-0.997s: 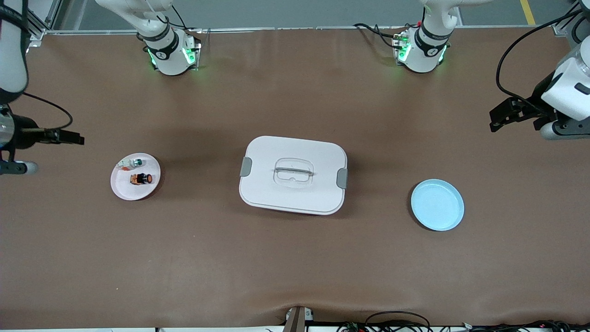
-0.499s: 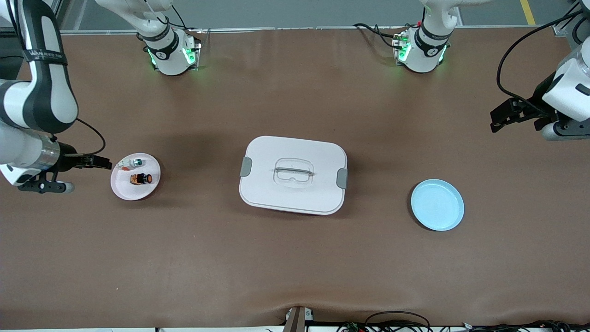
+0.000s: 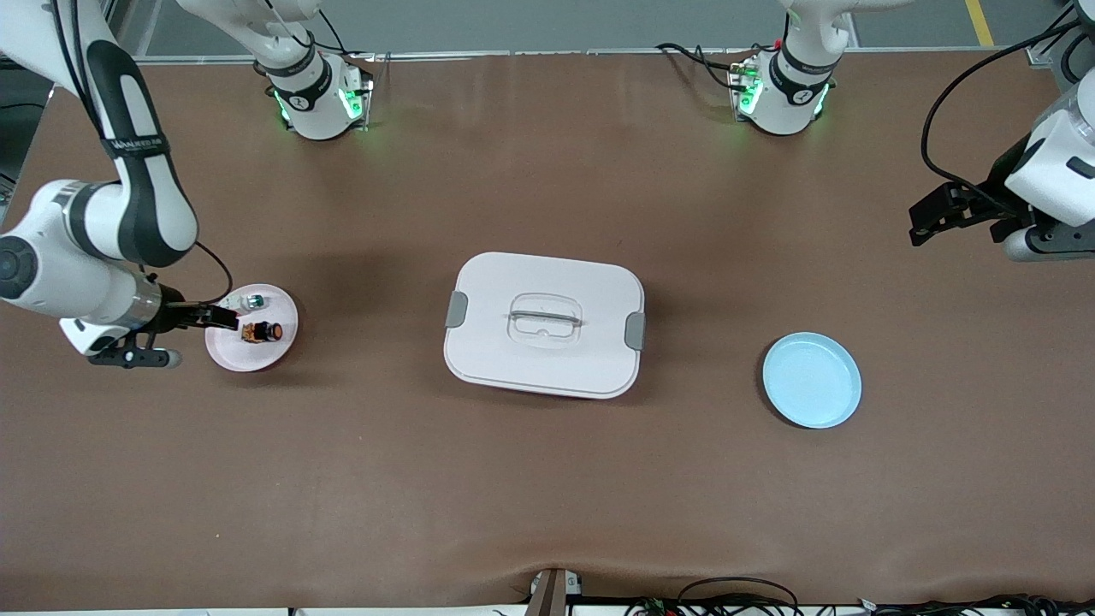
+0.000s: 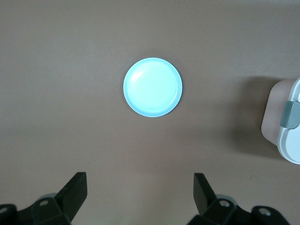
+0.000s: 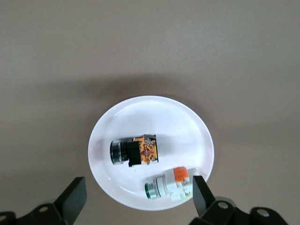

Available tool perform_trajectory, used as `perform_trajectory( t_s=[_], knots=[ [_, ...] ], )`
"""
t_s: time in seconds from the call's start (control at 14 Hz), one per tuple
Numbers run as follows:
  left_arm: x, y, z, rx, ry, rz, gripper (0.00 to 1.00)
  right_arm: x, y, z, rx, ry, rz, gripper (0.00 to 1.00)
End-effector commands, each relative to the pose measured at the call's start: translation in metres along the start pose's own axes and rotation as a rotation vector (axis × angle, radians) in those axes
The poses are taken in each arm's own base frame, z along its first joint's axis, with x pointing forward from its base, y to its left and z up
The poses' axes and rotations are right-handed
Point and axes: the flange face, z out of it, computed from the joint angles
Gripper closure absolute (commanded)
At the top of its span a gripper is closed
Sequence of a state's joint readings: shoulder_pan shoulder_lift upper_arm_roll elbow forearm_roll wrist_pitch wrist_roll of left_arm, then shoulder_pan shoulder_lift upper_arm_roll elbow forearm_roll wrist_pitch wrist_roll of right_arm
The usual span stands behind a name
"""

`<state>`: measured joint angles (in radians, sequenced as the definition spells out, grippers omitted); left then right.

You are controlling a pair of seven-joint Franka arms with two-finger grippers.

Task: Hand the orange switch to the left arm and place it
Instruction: 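Lower the right gripper over the orange-and-black switch on the plate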

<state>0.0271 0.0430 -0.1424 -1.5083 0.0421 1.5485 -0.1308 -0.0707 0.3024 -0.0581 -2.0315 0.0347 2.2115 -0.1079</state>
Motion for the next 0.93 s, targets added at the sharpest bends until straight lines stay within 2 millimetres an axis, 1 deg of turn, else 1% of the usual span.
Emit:
perform_trajectory(
  t_s=[0.0,0.21,0.28,0.5,0.85],
  knots=[
    [-0.001,-0.001,-0.002,0.019,0.011,0.003,0.00,-0.002,-0.002,0.024,0.005,0.025,-0.012,0.00],
    [-0.001,-0.001,-0.002,0.019,0.011,0.003,0.00,-0.006,-0.006,0.047,-0.003,0.056,-0.019,0.00],
    [-0.001,-0.001,-0.002,0.019,0.011,0.003,0.00,-0.006,-0.007,0.050,-0.004,0.058,-0.021,0.00],
    [-0.001,-0.001,-0.002,0.019,0.011,0.003,0.00,-0.013,-0.008,0.068,-0.007,0.067,-0.022,0.00],
    [-0.001,-0.001,-0.002,0.018,0.013,0.004,0.00,-0.011,-0.005,0.089,-0.014,0.075,-0.060,0.00]
  ],
)
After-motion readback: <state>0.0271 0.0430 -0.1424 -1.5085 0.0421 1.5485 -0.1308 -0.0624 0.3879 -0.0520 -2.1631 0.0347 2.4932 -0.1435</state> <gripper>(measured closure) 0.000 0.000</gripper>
